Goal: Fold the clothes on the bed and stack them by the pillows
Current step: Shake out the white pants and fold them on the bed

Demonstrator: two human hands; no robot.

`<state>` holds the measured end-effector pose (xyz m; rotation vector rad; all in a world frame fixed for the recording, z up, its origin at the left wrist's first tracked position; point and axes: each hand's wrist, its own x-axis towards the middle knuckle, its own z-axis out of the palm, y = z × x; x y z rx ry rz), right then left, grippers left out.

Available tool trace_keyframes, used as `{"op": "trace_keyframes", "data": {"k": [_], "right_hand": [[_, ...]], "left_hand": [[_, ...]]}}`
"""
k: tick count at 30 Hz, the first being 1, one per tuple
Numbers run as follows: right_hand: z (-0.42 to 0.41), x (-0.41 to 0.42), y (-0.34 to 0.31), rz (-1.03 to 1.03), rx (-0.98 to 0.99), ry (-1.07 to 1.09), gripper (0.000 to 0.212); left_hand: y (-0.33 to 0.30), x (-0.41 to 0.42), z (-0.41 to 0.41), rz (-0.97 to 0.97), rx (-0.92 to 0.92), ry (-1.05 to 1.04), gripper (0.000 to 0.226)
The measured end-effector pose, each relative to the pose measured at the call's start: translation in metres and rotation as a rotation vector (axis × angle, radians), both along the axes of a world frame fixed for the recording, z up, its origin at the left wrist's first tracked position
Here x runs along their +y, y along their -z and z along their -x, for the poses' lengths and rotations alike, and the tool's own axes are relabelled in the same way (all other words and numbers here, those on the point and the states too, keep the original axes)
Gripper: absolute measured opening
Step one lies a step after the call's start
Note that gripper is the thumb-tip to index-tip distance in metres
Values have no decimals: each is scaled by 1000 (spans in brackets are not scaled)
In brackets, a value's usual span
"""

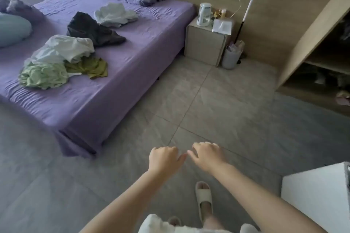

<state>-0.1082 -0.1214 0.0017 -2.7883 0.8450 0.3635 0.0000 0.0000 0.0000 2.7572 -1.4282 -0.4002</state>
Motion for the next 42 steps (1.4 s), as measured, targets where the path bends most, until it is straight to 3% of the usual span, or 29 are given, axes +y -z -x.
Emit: {"op": "trace_keyframes", "data": {"k": [8, 14, 23, 42], "right_hand": [[0, -61, 26, -24, 63, -56, 38], [4, -120, 44, -128, 182, -84, 42], [-17, -187, 56, -209, 211, -98, 41], [-188, -316, 56, -232, 138, 14, 40]], "left_hand": [[23, -61, -6, -60, 23, -36, 53], [33, -113, -3, -208, 157, -149, 43], [41, -166, -7, -297, 245, -253, 35], [57, -293, -195, -294, 269, -222, 43]]}}
